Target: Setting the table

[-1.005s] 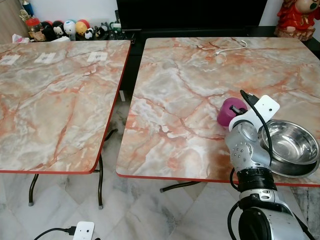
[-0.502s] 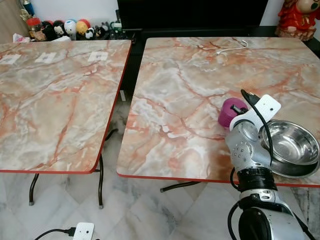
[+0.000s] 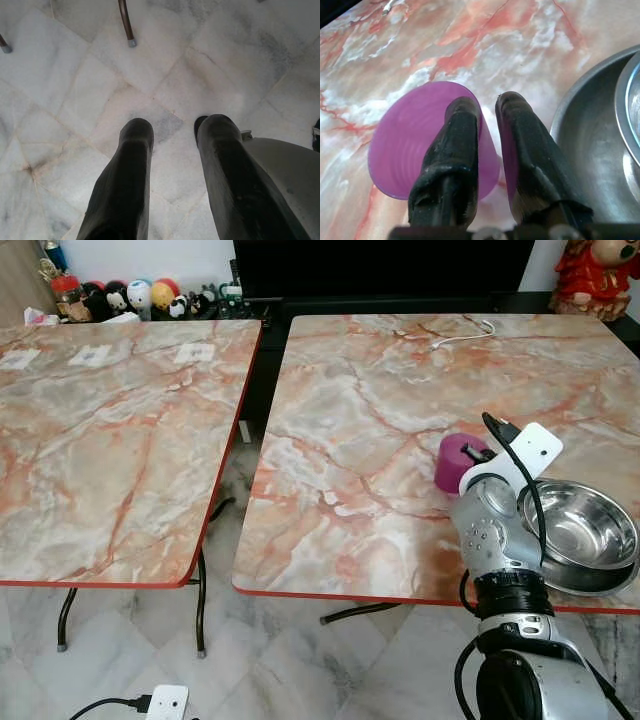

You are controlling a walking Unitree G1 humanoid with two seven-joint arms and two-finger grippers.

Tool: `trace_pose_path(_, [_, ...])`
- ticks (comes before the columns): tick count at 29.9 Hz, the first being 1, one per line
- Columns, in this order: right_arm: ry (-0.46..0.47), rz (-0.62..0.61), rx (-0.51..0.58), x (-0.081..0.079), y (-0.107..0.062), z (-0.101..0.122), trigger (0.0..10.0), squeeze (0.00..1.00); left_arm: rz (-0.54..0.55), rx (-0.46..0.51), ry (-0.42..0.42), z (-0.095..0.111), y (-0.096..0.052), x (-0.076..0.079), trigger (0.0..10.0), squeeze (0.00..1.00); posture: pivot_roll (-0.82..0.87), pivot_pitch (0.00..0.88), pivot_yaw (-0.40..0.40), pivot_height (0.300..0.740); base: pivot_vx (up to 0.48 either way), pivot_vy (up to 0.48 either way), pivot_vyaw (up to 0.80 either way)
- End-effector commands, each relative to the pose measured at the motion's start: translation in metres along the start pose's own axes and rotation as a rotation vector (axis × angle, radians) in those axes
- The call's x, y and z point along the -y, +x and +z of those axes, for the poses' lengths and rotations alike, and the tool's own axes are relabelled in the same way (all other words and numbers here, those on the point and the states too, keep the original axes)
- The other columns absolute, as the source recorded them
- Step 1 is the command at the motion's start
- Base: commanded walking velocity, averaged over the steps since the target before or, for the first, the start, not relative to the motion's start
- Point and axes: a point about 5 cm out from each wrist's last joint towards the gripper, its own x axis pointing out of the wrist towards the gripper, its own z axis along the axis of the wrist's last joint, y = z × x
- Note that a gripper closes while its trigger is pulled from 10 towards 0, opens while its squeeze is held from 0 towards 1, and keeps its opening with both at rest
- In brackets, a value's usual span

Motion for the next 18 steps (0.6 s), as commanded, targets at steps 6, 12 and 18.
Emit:
trace_pose_path(6, [0.010, 0.028, 0.040, -0.009, -0.002, 0.012, 10.0, 0.00, 0.003, -0.025, -0.007, -0.007, -0.002, 0.000, 10.0, 0.00, -0.05, 0.109, 0.030, 0.740, 0.000, 0.000, 0.00])
trace_pose_path(12, [0.014, 0.031, 0.051, -0.011, -0.002, 0.015, 10.0, 0.00, -0.001, -0.019, -0.007, -0.006, -0.002, 0.001, 10.0, 0.00, -0.05, 0.109, 0.029, 0.740, 0.000, 0.000, 0.00])
trace_pose_path(18, [-0.012, 0.039, 0.100, -0.012, -0.004, 0.021, 10.0, 0.00, 0.000, -0.018, -0.009, -0.006, -0.002, 0.001, 10.0, 0.00, -0.05, 0.107, 0.029, 0.740, 0.000, 0.000, 0.00])
